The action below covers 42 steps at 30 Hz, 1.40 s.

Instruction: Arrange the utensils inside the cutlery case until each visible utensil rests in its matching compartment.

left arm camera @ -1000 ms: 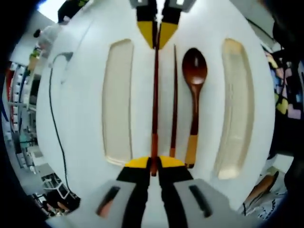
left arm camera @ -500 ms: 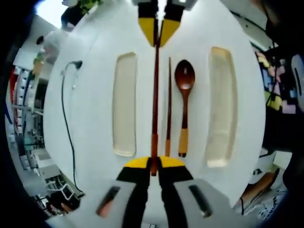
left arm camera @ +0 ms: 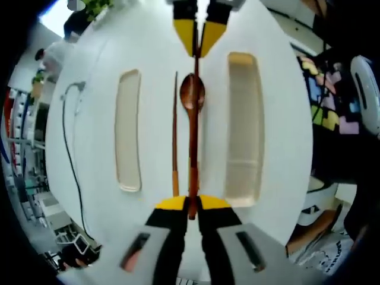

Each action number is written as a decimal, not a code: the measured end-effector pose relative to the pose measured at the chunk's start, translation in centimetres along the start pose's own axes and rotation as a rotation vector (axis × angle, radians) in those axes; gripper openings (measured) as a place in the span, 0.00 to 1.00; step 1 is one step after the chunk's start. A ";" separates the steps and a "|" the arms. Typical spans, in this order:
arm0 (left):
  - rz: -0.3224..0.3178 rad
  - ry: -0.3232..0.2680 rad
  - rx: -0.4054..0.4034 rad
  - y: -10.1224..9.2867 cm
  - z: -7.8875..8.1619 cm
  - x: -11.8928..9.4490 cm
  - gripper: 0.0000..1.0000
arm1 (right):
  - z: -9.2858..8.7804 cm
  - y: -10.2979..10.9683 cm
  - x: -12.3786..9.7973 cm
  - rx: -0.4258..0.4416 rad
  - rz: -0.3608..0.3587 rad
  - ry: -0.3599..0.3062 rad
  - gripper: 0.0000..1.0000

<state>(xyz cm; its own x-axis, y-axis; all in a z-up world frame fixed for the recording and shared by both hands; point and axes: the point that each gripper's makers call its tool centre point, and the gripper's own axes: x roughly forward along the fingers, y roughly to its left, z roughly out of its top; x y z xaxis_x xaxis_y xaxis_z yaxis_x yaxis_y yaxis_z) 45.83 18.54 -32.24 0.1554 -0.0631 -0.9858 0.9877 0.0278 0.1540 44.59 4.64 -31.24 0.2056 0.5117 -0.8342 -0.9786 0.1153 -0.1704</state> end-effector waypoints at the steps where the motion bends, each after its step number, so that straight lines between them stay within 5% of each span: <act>1: -0.001 0.000 0.001 -0.1 0.0 0.0 0.06 | 0.0 0.3 0.0 -0.004 0.005 -0.003 0.02; 27: -0.117 -0.012 0.033 -5.6 -0.3 2.0 0.06 | -2.1 5.9 2.5 0.048 0.147 -0.003 0.02; 42: -0.182 -0.033 0.011 -7.0 -0.6 3.2 0.06 | -2.6 7.0 3.2 0.099 0.200 0.002 0.02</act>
<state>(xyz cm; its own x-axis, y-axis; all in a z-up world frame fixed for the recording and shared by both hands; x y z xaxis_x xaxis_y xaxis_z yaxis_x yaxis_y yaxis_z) 39.40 18.76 -36.52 -0.0258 -0.0986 -0.9948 0.9997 0.0022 -0.0261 38.39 4.92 -36.46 0.0078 0.5312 -0.8472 -0.9942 0.0953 0.0506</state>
